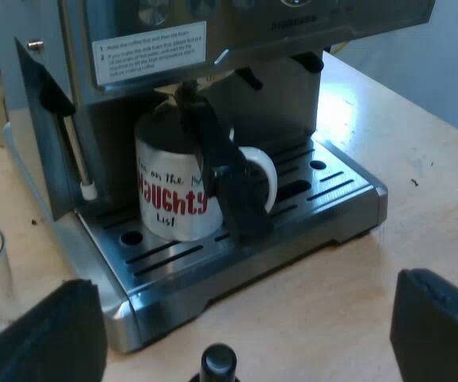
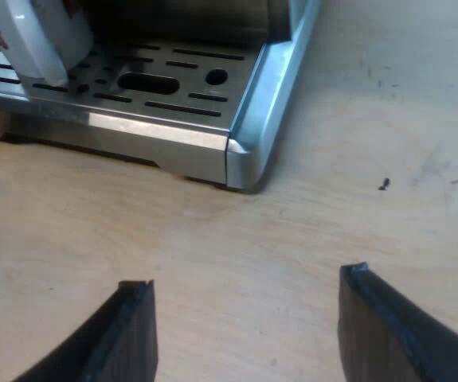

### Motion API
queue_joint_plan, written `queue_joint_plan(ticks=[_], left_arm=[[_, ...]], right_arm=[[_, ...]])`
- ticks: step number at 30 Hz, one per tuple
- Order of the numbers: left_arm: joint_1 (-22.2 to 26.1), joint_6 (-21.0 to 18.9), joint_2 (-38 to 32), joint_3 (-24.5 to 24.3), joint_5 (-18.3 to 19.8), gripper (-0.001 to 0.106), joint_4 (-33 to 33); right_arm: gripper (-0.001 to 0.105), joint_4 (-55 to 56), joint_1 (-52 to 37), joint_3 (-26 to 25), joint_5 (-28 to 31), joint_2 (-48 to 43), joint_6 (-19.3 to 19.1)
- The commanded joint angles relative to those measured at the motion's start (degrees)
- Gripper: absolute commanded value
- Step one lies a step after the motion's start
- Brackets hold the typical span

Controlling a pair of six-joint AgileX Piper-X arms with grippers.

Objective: Remove mug from coffee machine

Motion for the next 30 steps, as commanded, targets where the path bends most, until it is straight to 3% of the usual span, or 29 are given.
queue_joint_plan(ticks=[1,11,25,30], left_arm=[[-0.4,-0.56,1.23,-0.35,0.19,0.087,-2.25],[-0.42,-0.56,6.44,-0.35,0.19,0.087,-7.35],[-0.42,-0.56,6.76,0.17,0.43,0.087,-8.95],[-0.42,-0.56,6.76,0.17,0.43,0.087,-8.85]], right_arm=[[0.052,-3.28,1.96,-0.85,-0.44,1.51,-1.12],[0.052,-12.93,10.3,-0.85,-0.44,10.56,-0.91],[0.052,-20.21,19.8,-0.22,0.04,21.26,-0.91],[0.052,-24.15,24.76,0.71,5.63,25.3,0.36]])
